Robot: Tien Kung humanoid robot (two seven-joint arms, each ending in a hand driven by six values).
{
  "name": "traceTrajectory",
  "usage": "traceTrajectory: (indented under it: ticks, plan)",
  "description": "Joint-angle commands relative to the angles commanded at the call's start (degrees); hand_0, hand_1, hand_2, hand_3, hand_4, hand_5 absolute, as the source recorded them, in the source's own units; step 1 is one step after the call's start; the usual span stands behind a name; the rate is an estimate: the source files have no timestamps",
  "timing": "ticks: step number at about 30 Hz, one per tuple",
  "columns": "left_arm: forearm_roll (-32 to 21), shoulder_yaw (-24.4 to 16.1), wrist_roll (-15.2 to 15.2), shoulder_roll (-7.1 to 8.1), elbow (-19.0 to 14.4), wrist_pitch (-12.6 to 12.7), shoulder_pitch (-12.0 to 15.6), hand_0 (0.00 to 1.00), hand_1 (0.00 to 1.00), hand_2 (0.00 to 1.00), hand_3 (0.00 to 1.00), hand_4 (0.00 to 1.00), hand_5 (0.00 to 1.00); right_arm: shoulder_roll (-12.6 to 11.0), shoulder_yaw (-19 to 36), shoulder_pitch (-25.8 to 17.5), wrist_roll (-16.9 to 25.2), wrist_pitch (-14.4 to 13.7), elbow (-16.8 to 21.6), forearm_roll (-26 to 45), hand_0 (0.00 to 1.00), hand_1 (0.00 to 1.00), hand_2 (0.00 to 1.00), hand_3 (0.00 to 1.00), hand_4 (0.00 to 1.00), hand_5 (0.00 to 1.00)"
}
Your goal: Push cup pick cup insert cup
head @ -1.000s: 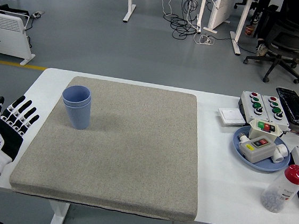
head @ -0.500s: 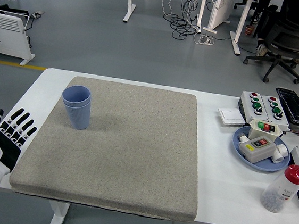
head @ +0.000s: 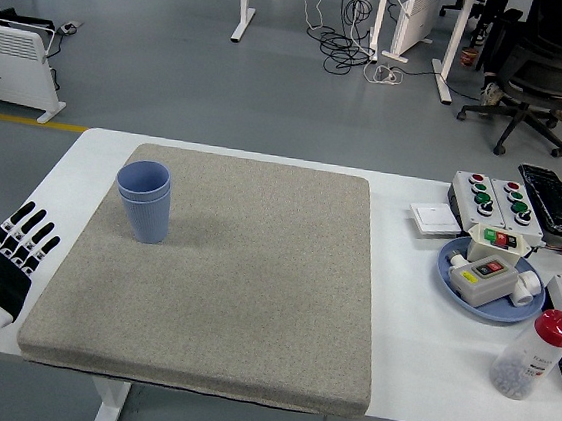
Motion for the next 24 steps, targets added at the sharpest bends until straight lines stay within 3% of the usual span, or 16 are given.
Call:
traceTrajectory:
  ticks: [24]
  plan:
    - [-0.2,-1.2,-0.4,0.02,0.3,0.9,0.3,0.850,0.852,0.864,0.801,0.597,0.998,-0.2,-0.8,0.2,0.1,0.3,0.1,0.4,0.687,0.607,0.633,0.577,0.093,0.494]
